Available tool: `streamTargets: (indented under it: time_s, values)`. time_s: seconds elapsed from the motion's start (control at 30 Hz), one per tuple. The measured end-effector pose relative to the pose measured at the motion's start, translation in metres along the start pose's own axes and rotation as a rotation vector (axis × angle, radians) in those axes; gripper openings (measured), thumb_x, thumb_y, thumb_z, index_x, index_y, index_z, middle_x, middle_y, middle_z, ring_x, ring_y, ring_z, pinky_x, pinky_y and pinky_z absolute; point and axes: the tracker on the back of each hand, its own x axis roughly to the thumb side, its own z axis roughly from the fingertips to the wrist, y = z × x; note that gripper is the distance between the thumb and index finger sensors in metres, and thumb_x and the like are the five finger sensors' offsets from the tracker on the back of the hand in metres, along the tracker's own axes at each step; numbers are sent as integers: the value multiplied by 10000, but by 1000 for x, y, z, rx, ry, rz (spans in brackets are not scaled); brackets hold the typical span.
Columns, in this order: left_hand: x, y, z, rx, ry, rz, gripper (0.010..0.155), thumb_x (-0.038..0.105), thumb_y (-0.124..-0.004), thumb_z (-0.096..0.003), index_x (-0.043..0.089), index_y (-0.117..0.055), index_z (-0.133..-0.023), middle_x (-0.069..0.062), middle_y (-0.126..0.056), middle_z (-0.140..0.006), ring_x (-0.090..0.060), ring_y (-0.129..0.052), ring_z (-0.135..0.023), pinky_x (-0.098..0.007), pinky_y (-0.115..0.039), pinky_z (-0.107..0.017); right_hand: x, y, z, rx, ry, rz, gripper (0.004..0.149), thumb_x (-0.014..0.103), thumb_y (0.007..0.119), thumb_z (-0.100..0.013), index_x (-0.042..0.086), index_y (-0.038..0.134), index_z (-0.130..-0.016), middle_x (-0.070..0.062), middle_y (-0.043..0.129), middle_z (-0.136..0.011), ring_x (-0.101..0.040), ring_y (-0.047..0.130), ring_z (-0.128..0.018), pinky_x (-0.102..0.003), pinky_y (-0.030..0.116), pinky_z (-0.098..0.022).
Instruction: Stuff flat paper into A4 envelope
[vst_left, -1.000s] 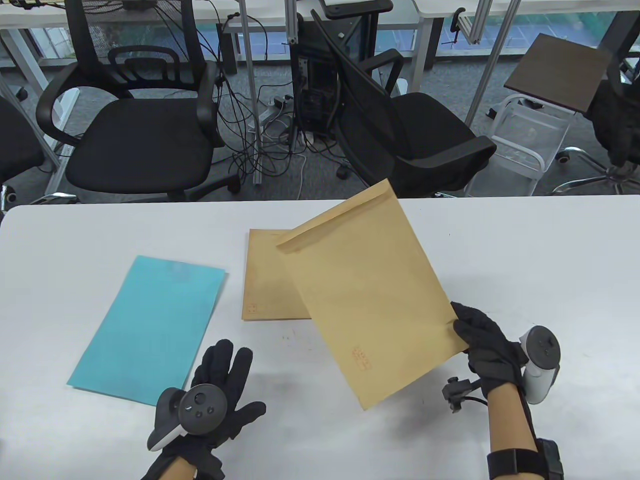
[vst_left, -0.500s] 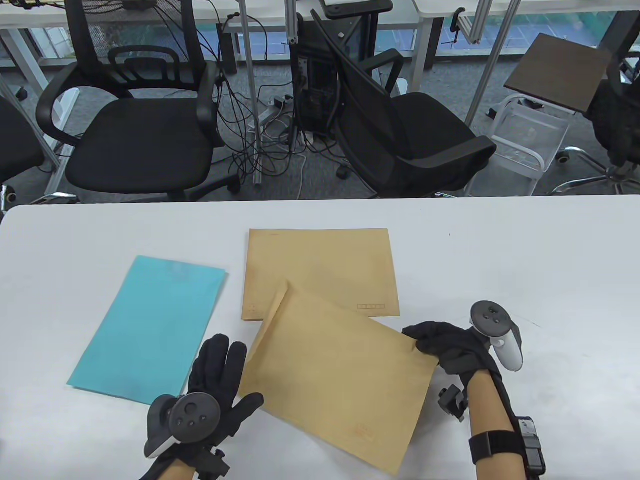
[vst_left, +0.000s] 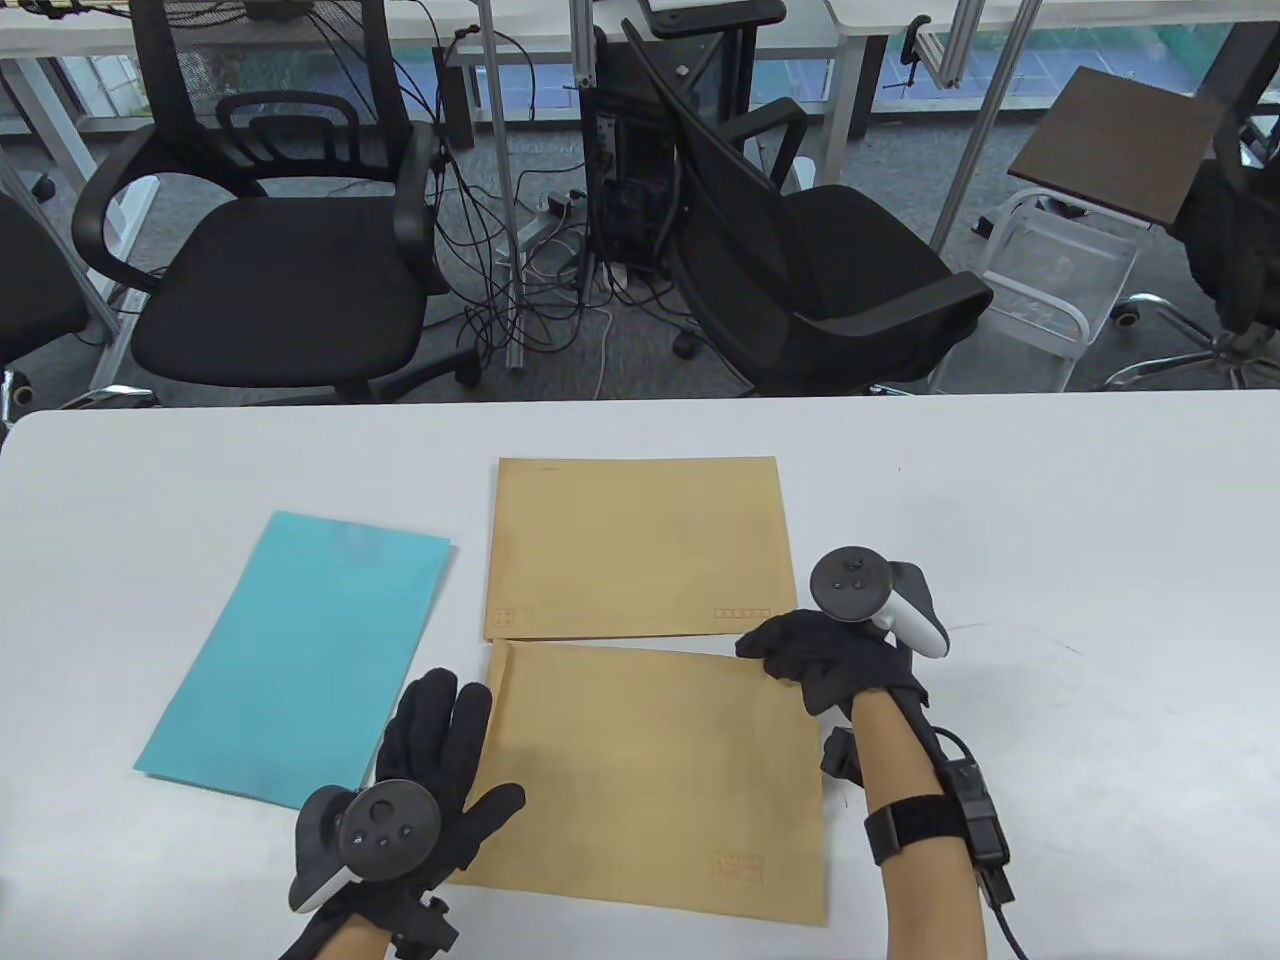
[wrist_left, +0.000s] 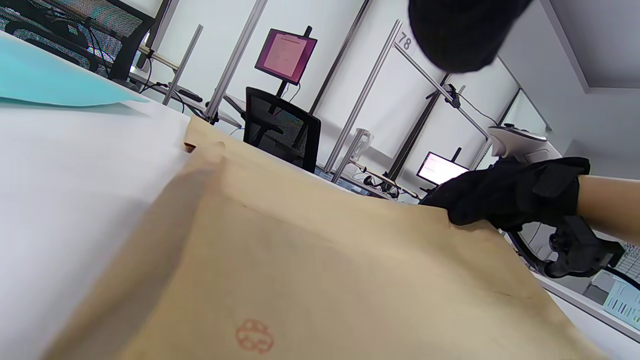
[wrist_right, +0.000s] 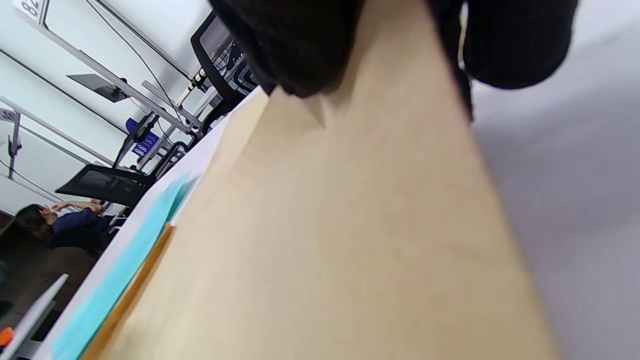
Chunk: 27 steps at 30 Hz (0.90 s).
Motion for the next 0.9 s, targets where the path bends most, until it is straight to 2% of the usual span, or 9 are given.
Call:
streamTargets:
  time_s: [0.17,0.3,0.47,0.5,0.53,0.6,0.73,0.8,0.9]
  values:
    - [-2,1,0,4,9,5,899,561,-711,-477,231,-191,-1133,-165,-36,-1159,-504,-204,-1089,-660,-327,-762,11,0,-15,43,23,126,446,85,758,-520,88,821,-961,-239,880,-847,-409,951,-542,-681,637,-532]
    - [-3,1,-1,-3,22,3,902,561,-713,-474,231,-192,-1132,-167,-38,-1159,-506,-205,-1088,-660,-329,-762,10,-1,-19,13,32,118,488,104,764,-528,67,762,-1014,-257,840,-893,-454,923,-620,-720,590,-555]
    - [-5,-2,-2,-24,35,-2,932,573,-731,-459,230,-188,-1134,-173,-40,-1161,-510,-207,-1088,-664,-334,-760,-2,-19,12,-263,-13,99,741,218,806,-513,87,484,-1168,-360,543,-1110,-641,661,-897,-820,411,-590]
    - [-6,-3,-2,-32,39,-4,942,577,-737,-452,230,-189,-1134,-170,-39,-1161,-511,-209,-1089,-665,-334,-760,-2,-18,16,-254,-23,108,799,257,816,-510,96,418,-1184,-358,468,-1143,-663,571,-953,-847,335,-592]
    - [-7,-5,-3,-44,43,-5,952,583,-743,-446,230,-188,-1135,-173,-41,-1162,-514,-210,-1088,-667,-335,-759,-1,-12,26,-201,-41,144,927,331,837,-502,97,265,-1192,-360,321,-1177,-685,434,-1007,-868,192,-578]
    - [-8,-7,-3,-62,50,-5,969,594,-750,-436,231,-189,-1137,-176,-40,-1164,-518,-209,-1088,-669,-338,-758,0,7,45,-59,-54,280,1027,438,820,-507,138,92,-1165,-343,133,-1188,-700,188,-1038,-856,54,-549]
    - [-10,-10,-4,-79,70,-31,1004,616,-768,-412,220,-203,-1142,-182,-55,-1171,-528,-228,-1091,-674,-360,-754,3,57,73,154,-104,509,1110,559,782,-490,141,-34,-1115,-291,-60,-1143,-644,-54,-1000,-841,-17,-530]
    - [-11,-11,-5,-93,86,-55,1011,622,-775,-402,210,-223,-1143,-186,-73,-1174,-533,-245,-1091,-676,-375,-750,3,82,82,183,-145,545,1112,576,766,-487,139,-52,-1101,-274,-96,-1114,-621,-85,-982,-833,-20,-533]
    - [-13,-12,-4,-111,112,-71,1018,626,-779,-396,199,-236,-1144,-190,-78,-1174,-542,-272,-1089,-678,-390,-747,2,99,84,188,-183,554,1121,587,746,-491,156,-136,-1031,-247,-182,-1066,-581,-154,-950,-815,-47,-530]
